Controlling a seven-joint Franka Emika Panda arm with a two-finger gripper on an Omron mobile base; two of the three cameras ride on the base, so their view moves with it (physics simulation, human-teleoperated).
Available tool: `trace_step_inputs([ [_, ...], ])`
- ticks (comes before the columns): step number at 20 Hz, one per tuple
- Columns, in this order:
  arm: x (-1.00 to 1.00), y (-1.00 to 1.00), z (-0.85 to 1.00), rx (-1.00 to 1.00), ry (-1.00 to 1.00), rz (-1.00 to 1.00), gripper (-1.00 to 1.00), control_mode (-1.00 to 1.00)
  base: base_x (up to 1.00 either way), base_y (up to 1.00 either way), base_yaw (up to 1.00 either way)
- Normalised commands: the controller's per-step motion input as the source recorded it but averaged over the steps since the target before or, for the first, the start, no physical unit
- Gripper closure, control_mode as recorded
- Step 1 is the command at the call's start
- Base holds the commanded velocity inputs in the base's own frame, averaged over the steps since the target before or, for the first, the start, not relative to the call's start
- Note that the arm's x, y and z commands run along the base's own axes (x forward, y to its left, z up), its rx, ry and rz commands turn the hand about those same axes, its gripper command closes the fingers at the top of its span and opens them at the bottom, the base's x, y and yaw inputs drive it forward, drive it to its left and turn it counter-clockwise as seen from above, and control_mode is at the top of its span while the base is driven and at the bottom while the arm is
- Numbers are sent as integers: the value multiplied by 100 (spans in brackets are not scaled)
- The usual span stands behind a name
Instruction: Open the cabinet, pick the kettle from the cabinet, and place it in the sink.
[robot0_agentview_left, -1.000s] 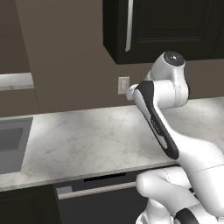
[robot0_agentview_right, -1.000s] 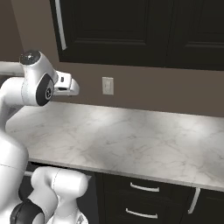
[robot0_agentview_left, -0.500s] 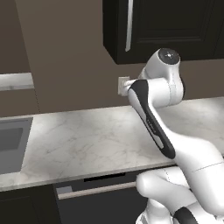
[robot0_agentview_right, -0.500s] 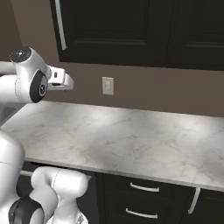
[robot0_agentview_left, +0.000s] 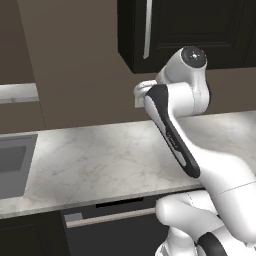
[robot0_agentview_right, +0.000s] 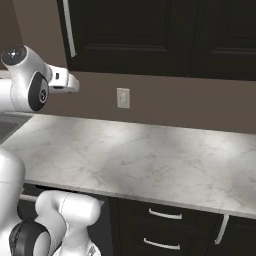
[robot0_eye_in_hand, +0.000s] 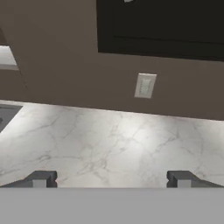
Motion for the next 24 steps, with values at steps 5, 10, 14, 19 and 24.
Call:
trace_step_inputs([
  [5, 0, 1, 22, 0, -22, -1, -100, -100, 0, 0, 0],
  [10, 7, 0, 21, 6, -6, -4, -100, -100, 0, 0, 0],
  [14, 13, 0, 27, 6, 8, -6, -100, -100, 0, 0, 0],
  [19, 9, 2, 32, 0, 0, -4, -100, -100, 0, 0, 0],
  [24, 8, 0, 31, 0, 0, -1, -100, -100, 0, 0, 0],
])
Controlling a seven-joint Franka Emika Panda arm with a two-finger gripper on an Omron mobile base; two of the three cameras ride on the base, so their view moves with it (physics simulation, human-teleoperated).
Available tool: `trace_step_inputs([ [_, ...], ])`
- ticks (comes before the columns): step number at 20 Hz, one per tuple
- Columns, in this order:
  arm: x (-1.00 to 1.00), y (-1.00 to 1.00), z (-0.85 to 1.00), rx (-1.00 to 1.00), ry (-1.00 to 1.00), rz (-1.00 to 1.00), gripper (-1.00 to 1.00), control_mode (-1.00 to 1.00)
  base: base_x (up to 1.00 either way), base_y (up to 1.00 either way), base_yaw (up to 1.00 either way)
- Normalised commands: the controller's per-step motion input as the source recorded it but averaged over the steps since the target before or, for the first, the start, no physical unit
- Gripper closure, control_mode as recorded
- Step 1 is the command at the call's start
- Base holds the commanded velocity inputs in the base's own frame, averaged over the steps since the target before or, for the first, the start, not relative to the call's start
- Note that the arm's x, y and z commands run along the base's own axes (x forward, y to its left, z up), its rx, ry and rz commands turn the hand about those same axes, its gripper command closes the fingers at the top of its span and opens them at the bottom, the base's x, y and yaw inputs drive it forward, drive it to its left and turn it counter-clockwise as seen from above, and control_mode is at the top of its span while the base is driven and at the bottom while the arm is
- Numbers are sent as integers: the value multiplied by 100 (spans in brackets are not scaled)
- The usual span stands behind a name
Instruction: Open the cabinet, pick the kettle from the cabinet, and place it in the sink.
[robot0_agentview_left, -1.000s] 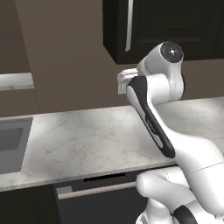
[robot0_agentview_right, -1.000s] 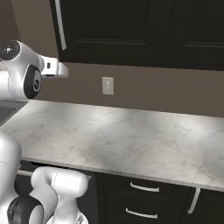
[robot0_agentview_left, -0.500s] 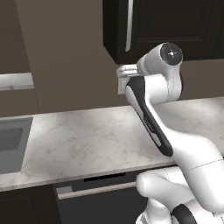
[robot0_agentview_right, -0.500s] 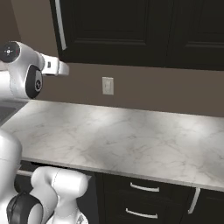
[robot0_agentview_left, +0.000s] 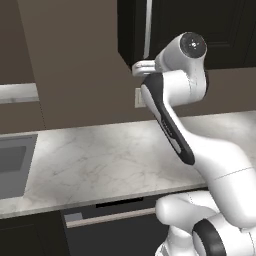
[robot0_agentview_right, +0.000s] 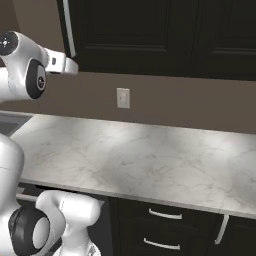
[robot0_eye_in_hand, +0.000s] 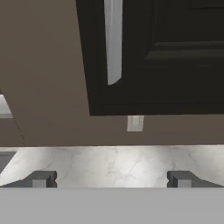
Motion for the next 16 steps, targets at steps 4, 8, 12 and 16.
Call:
trace_step_inputs([
  [4, 9, -2, 25, 0, -5, -1, -100, -100, 0, 0, 0],
  [8, 8, -7, 19, 0, -7, 0, -100, -100, 0, 0, 0],
  [12, 11, -8, 14, 0, -8, 0, -100, -100, 0, 0, 0],
  [16, 22, -4, 10, 0, -3, -2, -100, -100, 0, 0, 0],
])
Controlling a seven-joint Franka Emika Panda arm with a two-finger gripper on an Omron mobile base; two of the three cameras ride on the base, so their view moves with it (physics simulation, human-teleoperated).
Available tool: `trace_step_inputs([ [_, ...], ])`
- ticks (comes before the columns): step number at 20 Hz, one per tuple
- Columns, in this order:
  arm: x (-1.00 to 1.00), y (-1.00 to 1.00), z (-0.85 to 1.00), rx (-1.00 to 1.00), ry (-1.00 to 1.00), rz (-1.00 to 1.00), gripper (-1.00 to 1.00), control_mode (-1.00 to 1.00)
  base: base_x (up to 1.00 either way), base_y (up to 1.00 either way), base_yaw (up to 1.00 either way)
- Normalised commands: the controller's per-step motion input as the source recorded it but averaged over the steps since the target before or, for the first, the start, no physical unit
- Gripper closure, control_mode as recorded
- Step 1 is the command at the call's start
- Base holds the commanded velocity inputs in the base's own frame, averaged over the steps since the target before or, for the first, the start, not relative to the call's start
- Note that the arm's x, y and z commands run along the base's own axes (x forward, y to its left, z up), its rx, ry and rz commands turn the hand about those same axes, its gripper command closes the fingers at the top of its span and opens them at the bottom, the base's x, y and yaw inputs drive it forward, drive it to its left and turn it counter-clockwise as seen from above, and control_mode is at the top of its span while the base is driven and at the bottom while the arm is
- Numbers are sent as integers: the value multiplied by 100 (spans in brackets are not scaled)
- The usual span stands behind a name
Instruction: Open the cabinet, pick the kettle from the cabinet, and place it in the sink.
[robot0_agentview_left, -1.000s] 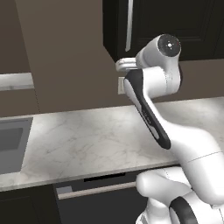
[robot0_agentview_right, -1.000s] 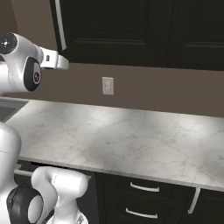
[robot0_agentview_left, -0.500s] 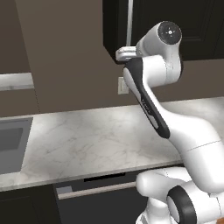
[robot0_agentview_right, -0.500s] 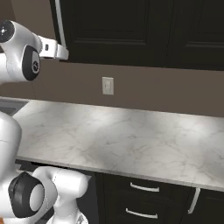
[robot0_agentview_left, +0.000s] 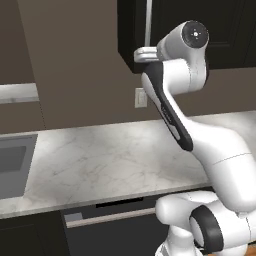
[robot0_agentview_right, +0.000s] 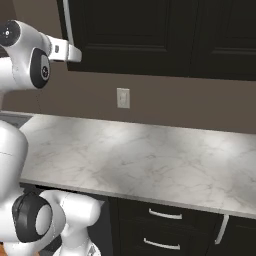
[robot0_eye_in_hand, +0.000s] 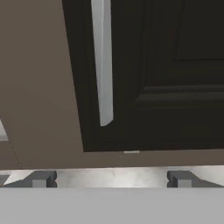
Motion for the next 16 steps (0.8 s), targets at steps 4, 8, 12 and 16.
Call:
trace_step_inputs([
  [4, 24, 0, 12, 0, -8, -1, -100, -100, 0, 0, 0],
  [8, 28, -1, 10, 6, 0, 0, -100, -100, 0, 0, 0],
  [12, 32, 1, 12, 1, 0, 0, -100, -100, 0, 0, 0],
  [16, 32, 0, 11, 0, 0, 0, -100, -100, 0, 0, 0],
])
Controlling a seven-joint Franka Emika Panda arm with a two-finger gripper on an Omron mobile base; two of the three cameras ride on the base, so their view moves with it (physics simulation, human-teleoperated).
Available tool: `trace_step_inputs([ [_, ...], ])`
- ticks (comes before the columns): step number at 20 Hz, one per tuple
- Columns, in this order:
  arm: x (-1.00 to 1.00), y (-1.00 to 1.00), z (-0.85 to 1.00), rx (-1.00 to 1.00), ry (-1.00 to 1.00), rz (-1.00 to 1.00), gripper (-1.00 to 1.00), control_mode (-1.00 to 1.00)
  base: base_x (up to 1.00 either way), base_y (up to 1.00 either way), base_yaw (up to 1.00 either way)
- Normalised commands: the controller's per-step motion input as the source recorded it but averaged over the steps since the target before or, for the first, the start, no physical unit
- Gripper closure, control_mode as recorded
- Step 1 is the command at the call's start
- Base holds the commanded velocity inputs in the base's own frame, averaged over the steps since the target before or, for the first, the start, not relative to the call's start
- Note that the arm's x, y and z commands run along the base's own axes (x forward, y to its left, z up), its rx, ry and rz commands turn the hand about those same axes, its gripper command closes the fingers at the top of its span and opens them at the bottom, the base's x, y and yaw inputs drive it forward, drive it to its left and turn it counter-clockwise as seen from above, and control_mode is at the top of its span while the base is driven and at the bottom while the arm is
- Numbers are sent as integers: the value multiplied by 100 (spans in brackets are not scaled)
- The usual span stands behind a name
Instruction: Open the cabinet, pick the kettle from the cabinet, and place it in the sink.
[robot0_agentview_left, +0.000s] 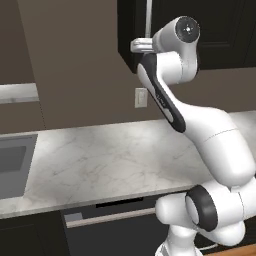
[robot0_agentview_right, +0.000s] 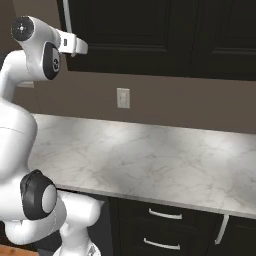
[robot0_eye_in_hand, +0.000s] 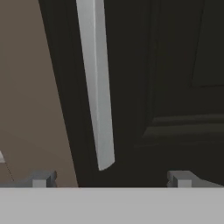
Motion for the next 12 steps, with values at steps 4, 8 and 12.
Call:
trace_step_inputs([
  [4, 33, 4, 9, 0, 0, -1, -100, -100, 0, 0, 0],
  [8, 32, 2, 9, 0, 0, 0, -100, -100, 0, 0, 0],
  [12, 31, 5, 7, 1, 0, 0, -100, -100, 0, 0, 0],
])
